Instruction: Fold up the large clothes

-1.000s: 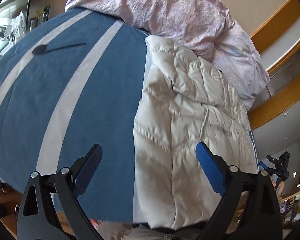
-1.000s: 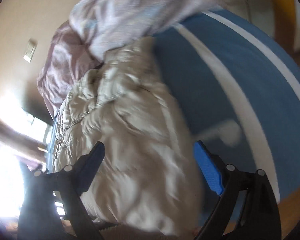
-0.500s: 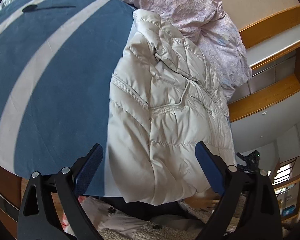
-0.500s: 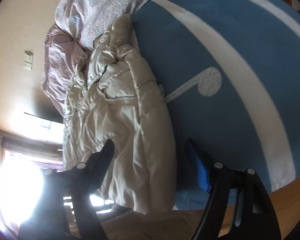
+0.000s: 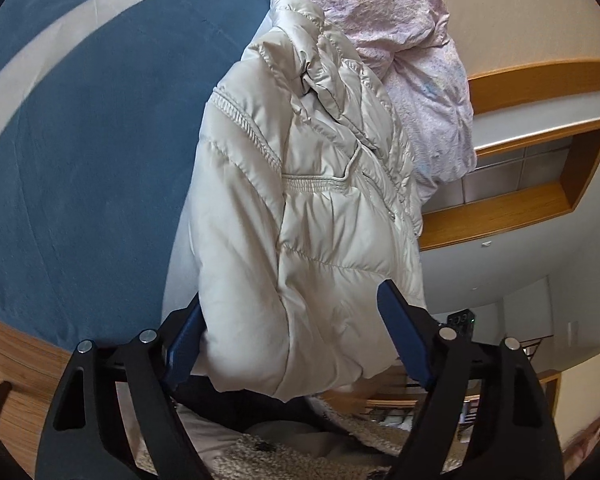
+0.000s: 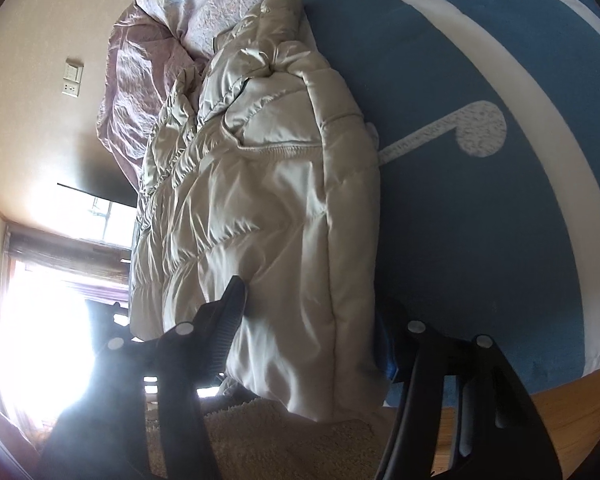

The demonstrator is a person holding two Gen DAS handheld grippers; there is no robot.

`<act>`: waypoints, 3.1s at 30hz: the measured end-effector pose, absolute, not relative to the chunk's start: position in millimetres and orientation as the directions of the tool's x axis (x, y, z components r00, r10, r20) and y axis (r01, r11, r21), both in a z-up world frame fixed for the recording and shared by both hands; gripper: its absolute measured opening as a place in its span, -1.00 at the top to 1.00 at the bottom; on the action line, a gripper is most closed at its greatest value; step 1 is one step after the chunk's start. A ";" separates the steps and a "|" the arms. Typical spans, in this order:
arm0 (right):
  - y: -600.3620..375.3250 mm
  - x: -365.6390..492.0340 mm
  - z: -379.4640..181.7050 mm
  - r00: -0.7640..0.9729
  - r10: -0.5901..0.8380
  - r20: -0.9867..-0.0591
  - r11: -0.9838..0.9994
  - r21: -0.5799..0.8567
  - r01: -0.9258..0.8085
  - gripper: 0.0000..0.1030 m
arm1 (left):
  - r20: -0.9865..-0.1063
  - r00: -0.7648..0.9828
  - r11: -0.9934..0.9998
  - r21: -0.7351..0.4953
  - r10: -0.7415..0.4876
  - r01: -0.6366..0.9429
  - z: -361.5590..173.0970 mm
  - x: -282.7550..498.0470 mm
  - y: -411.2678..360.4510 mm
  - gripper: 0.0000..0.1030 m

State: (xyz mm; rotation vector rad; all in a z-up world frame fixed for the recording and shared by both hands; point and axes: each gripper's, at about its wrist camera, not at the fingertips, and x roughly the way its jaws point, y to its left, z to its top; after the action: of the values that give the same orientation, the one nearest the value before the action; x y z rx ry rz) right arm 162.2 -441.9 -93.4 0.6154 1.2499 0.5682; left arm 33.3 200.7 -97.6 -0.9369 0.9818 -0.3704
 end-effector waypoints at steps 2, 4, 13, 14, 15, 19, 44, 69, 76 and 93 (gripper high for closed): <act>-438.9 160.5 -92.7 0.221 0.689 -0.690 0.718 0.693 -0.072 -0.12 | -0.557 0.532 0.593 -0.796 -0.638 -0.122 -95.5 34.7 196.2 -0.58; -432.7 160.0 -91.2 0.216 0.678 -0.702 0.730 0.677 -0.090 -0.12 | -0.574 0.530 0.615 -0.779 -0.624 -0.120 -93.7 36.7 191.1 -0.49; -425.4 153.0 -91.3 0.222 0.680 -0.698 0.729 0.676 -0.107 0.38 | -0.662 0.520 0.700 -0.696 -0.540 -0.159 -95.6 35.3 182.4 0.47; -425.8 152.4 -91.0 0.229 0.682 -0.694 0.727 0.679 -0.108 0.45 | -0.660 0.524 0.698 -0.697 -0.538 -0.162 -96.1 34.6 184.0 0.52; -426.2 152.2 -89.8 0.239 0.682 -0.691 0.726 0.680 -0.108 0.55 | -0.649 0.536 0.687 -0.708 -0.540 -0.164 -95.7 33.3 187.0 0.62; -427.0 151.2 -77.2 0.298 0.682 -0.668 0.721 0.683 -0.120 0.68 | -0.622 0.571 0.674 -0.722 -0.535 -0.155 -85.4 32.8 191.8 0.73; -391.4 246.3 77.9 0.753 0.569 -0.330 0.719 0.644 -0.261 0.73 | -0.339 0.842 0.646 -0.763 -0.419 0.014 64.0 150.1 211.6 0.75; -305.8 464.0 7.9 0.754 0.220 -0.619 0.887 0.449 0.109 0.55 | -0.490 0.834 0.658 -0.719 -0.254 -0.222 -11.6 330.1 223.8 0.65; -311.1 466.4 12.2 0.761 0.243 -0.602 0.863 0.493 0.115 -0.17 | -0.459 0.840 0.641 -0.745 -0.290 -0.186 -9.8 334.8 225.2 -0.20; -183.4 363.1 8.8 0.791 0.222 -0.571 0.949 -0.060 -0.310 -0.18 | -0.497 0.863 0.988 -0.154 -0.086 0.009 19.3 283.1 86.5 -0.91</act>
State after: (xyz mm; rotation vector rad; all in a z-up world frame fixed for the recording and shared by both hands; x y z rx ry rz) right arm 363.1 -183.4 8.8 -0.1535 0.5937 0.2872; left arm 283.1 86.5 19.3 -0.1487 0.5269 -0.0502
